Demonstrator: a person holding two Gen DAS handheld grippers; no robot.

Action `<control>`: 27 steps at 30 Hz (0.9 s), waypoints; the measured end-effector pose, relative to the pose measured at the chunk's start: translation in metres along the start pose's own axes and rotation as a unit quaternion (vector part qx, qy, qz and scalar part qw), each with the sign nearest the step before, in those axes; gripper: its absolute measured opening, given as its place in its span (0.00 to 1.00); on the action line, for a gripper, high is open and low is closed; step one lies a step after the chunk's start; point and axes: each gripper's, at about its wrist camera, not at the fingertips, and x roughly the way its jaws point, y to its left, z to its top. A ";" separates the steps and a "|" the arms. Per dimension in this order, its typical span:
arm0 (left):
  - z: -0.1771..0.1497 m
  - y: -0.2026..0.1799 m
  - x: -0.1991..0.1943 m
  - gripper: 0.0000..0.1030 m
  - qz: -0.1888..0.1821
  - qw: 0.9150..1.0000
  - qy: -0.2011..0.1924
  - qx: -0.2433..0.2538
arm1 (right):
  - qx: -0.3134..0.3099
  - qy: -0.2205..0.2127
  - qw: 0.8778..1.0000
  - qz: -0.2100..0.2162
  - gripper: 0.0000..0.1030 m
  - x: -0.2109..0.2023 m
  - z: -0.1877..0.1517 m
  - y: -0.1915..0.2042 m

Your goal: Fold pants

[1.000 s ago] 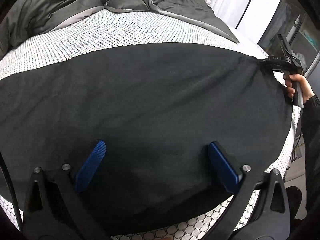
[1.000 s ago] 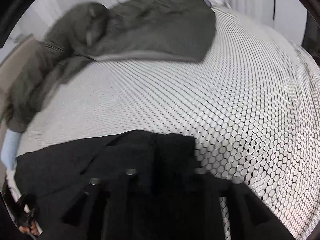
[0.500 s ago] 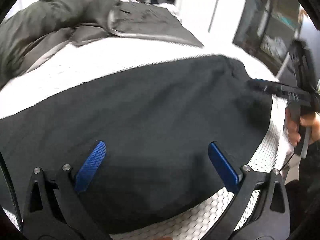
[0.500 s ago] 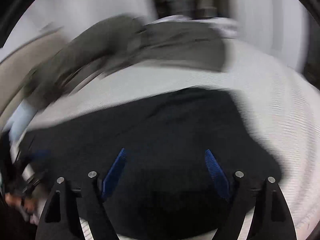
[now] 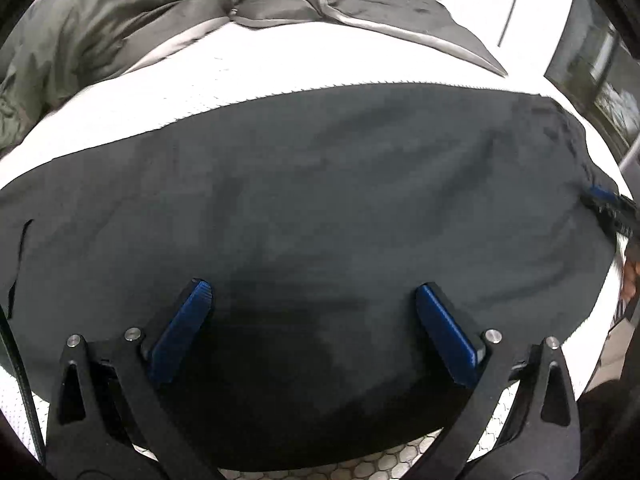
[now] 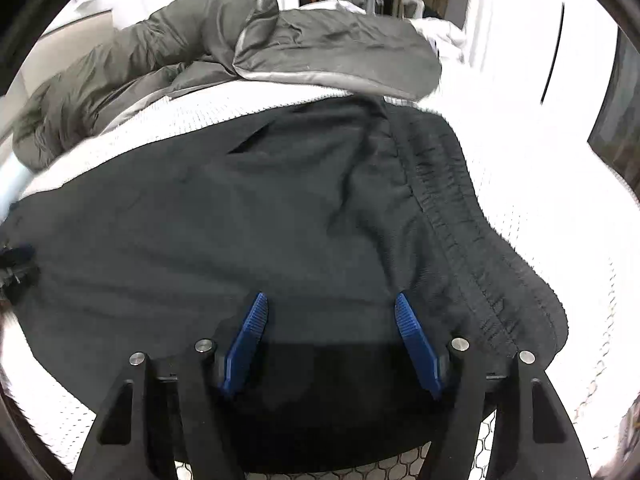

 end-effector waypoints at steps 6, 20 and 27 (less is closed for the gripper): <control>0.013 -0.037 -0.022 0.99 -0.043 0.997 -0.056 0.040 | -0.031 -0.029 0.999 0.034 0.83 -0.009 0.022 0.043; 0.055 -0.024 0.033 0.98 0.044 0.999 0.000 0.006 | -0.105 0.004 0.969 -0.226 0.98 0.057 0.038 0.021; 0.057 -0.010 0.016 0.97 0.037 0.999 -0.005 -0.026 | 0.000 -0.005 0.988 -0.157 0.98 0.044 0.044 -0.023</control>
